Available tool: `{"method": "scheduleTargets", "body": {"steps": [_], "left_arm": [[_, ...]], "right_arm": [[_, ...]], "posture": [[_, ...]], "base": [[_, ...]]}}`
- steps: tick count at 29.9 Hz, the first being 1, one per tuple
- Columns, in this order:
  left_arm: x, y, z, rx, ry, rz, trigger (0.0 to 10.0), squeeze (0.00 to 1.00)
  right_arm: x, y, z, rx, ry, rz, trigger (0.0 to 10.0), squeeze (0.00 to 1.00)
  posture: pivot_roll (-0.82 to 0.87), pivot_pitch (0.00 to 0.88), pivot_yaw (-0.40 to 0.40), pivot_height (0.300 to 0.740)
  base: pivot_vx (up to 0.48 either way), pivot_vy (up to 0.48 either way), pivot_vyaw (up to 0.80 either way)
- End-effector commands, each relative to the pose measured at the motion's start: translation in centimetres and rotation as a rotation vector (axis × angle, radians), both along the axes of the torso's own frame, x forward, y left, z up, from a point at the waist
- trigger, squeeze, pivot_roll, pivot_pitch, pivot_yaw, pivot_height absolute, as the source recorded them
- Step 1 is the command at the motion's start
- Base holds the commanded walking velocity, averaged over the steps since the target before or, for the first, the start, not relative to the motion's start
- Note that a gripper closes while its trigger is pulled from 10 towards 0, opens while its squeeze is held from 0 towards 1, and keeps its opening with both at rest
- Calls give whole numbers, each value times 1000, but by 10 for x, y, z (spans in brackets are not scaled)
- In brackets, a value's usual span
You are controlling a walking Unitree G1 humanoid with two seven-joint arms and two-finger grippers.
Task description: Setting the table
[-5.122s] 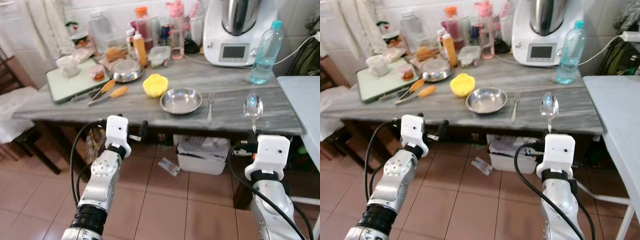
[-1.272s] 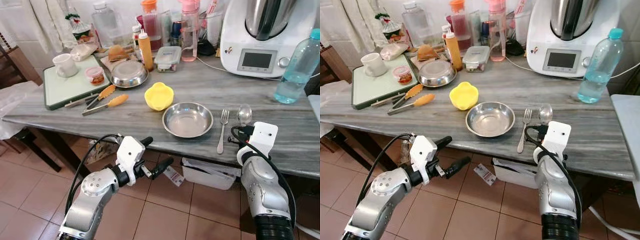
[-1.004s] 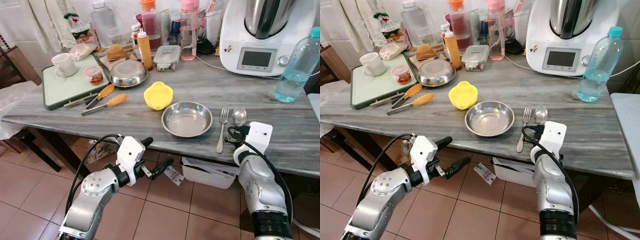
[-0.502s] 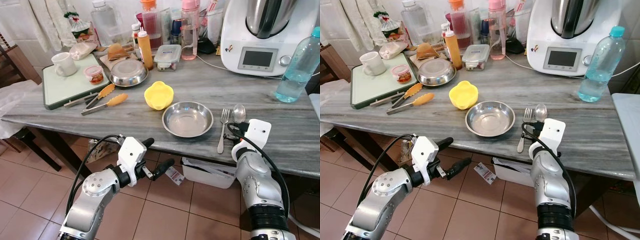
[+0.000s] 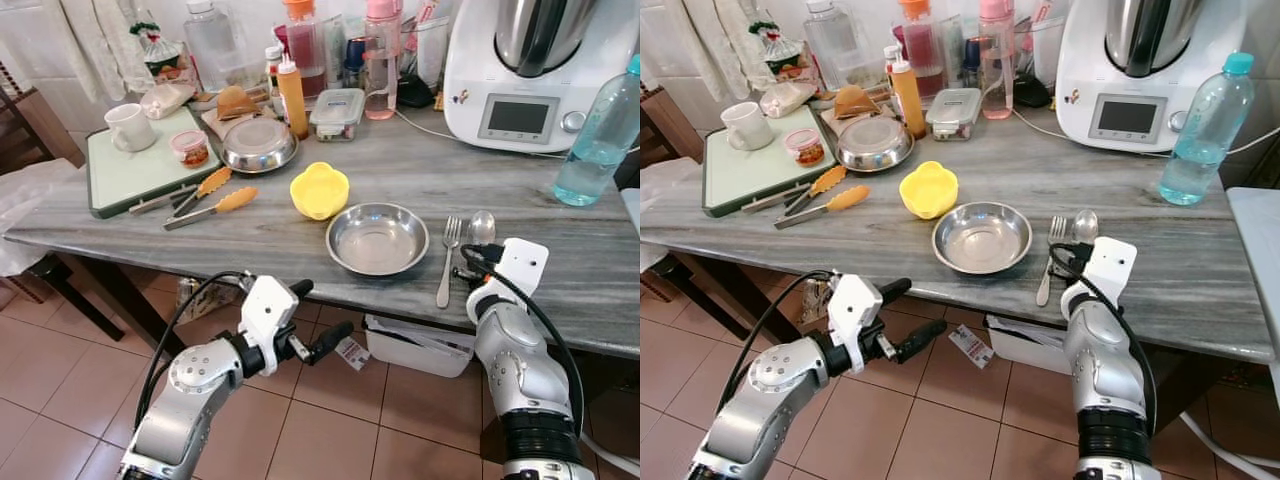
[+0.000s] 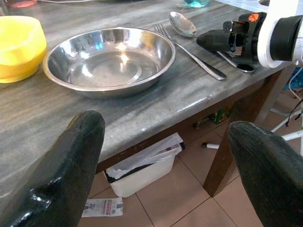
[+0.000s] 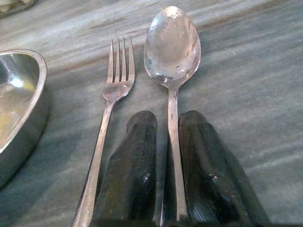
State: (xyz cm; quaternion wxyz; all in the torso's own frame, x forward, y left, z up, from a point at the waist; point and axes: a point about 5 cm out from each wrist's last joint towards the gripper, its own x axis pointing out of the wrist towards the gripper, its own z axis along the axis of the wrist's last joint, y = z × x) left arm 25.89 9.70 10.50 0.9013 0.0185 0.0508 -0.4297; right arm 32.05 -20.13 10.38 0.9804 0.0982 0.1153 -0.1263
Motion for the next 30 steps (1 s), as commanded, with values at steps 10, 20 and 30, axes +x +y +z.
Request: {"method": "scheduleTargets", "body": {"steps": [10, 20, 30], "left_arm": [[0, 2, 5, 7, -13, -17, 10000, 0], [-1, -3, 14, -121, 18, -66, 10000, 0], [1, -2, 15, -143, 41, -82, 10000, 0]], "right_arm": [[-9, -5, -16, 19, 83, -18, 10000, 1000], [-15, -9, -12, -42, 66, -23, 10000, 1000], [-21, -16, -9, -72, 61, -50, 10000, 1000]], "posture": [[-78, 44, 110, 740], [-88, 36, 105, 740], [-98, 33, 109, 740]], "base": [[0, 0, 0], [0, 0, 0], [0, 0, 0]]}}
